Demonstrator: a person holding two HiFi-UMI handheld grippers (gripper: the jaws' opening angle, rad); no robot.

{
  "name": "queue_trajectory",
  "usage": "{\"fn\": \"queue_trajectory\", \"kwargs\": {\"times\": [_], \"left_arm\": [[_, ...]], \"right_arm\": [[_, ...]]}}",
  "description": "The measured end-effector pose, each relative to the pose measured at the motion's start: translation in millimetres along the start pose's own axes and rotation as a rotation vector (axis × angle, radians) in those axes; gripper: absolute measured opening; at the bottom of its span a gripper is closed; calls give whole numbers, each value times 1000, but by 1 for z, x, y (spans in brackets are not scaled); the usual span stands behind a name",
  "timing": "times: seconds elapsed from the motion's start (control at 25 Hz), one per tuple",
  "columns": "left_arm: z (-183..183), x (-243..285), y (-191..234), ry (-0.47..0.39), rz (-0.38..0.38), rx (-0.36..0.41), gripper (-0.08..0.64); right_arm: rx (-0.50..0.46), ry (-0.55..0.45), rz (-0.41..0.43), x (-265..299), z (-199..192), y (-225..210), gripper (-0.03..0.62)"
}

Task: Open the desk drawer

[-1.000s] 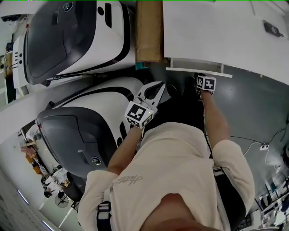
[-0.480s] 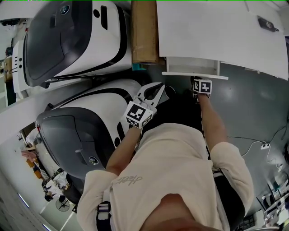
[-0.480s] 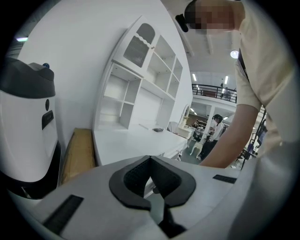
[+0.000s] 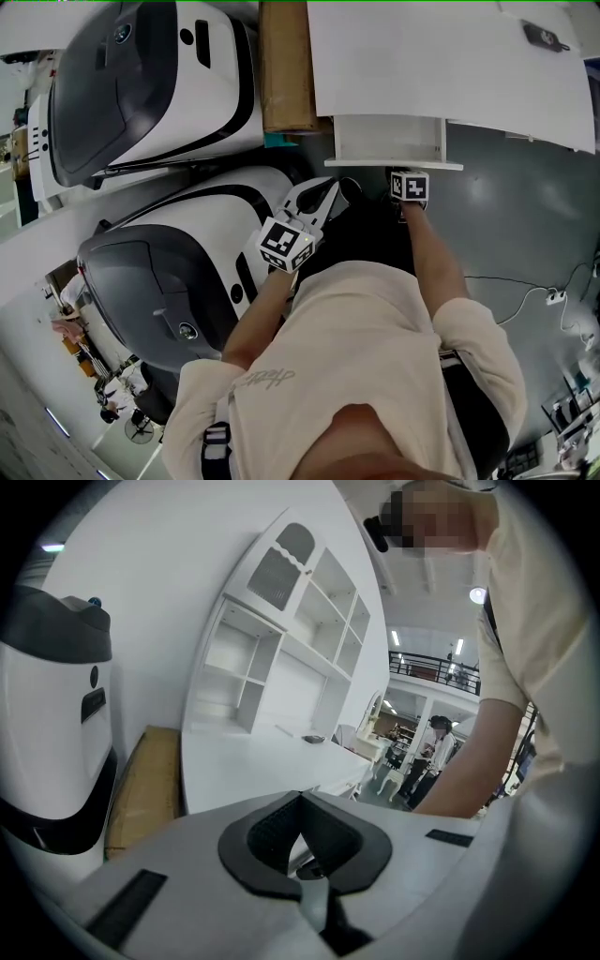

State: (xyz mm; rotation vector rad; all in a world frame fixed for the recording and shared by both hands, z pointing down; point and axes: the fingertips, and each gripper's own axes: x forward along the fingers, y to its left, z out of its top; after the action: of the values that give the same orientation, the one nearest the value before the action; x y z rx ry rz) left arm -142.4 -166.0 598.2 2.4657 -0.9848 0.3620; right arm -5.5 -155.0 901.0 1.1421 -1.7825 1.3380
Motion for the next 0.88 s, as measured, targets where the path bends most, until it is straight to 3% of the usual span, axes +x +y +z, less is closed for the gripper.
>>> {"fn": "queue_trajectory", "kwargs": {"times": [0.88], "left_arm": [[-40,-31,-88,-8,193,-68,0]], "right_arm": [[45,4,84,-17,-44,0,78]]}}
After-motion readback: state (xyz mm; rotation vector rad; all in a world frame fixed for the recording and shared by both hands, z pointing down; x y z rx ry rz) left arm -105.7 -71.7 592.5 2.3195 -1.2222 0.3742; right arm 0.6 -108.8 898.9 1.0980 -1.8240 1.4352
